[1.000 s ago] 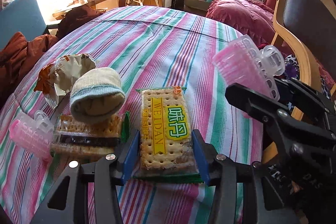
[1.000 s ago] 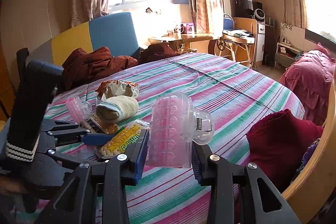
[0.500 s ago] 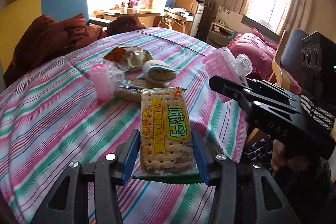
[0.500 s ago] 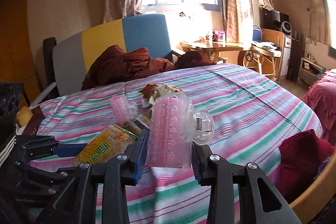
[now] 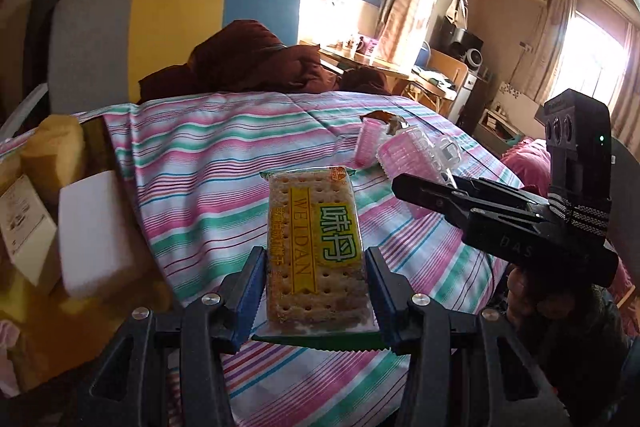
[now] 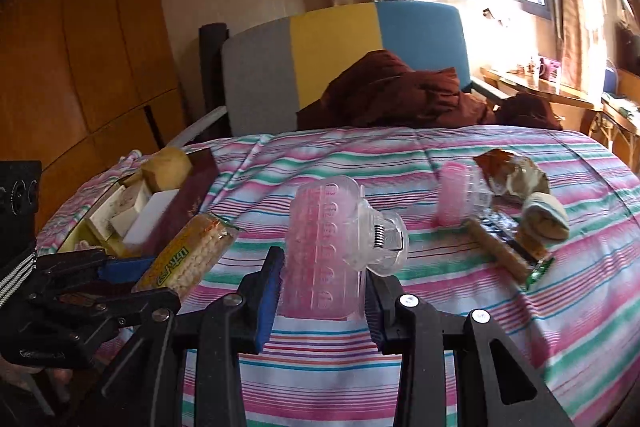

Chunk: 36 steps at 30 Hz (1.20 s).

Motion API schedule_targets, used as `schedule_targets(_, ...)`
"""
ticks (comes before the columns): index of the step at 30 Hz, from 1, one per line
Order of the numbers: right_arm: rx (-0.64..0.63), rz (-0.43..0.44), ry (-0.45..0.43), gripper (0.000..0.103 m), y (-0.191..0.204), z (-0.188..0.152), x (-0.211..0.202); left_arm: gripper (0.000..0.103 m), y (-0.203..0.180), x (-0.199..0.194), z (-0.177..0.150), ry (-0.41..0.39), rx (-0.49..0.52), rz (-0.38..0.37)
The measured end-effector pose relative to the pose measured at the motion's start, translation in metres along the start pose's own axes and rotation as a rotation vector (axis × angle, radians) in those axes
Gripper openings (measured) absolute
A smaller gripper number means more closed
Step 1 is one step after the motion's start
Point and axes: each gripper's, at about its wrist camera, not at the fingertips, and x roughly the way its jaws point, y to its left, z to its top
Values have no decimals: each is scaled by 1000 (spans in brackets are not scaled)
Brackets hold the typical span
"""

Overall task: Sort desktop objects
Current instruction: 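Carry both items to the gold tray and open the right tool to drop the pink container, then lower the cracker pack into the gold tray and open the left tool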

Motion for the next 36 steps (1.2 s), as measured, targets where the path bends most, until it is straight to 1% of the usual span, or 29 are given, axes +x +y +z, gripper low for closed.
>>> schedule_targets(4,-54,106,21,38,40,5,12,50,31,-31,-10,-54,-71,54)
schedule_targets(8,-127,221,30,38,86,12,23,50,67,-65,-20,-113,-139,138)
schedule_targets(14,-239,348,50,38,151,18,40,50,127,-103,-41,-161,-268,255)
schedule_targets(17,-282,395,64,38,178,19,47,50,148,-115,-48,-181,-306,298)
schedule_targets(20,-327,419,89,38,200,17,56,50,162,-127,-51,-209,-327,326)
schedule_targets(24,-353,440,120,38,217,15,71,50,176,-144,-53,-240,-340,362)
schedule_targets(26,-362,446,133,38,223,13,78,50,182,-149,-55,-242,-347,380)
schedule_targets(29,-365,451,151,38,226,10,84,50,189,-154,-61,-239,-364,394)
schedule_targets(36,-357,437,172,39,221,2,93,50,187,-154,-66,-224,-372,394)
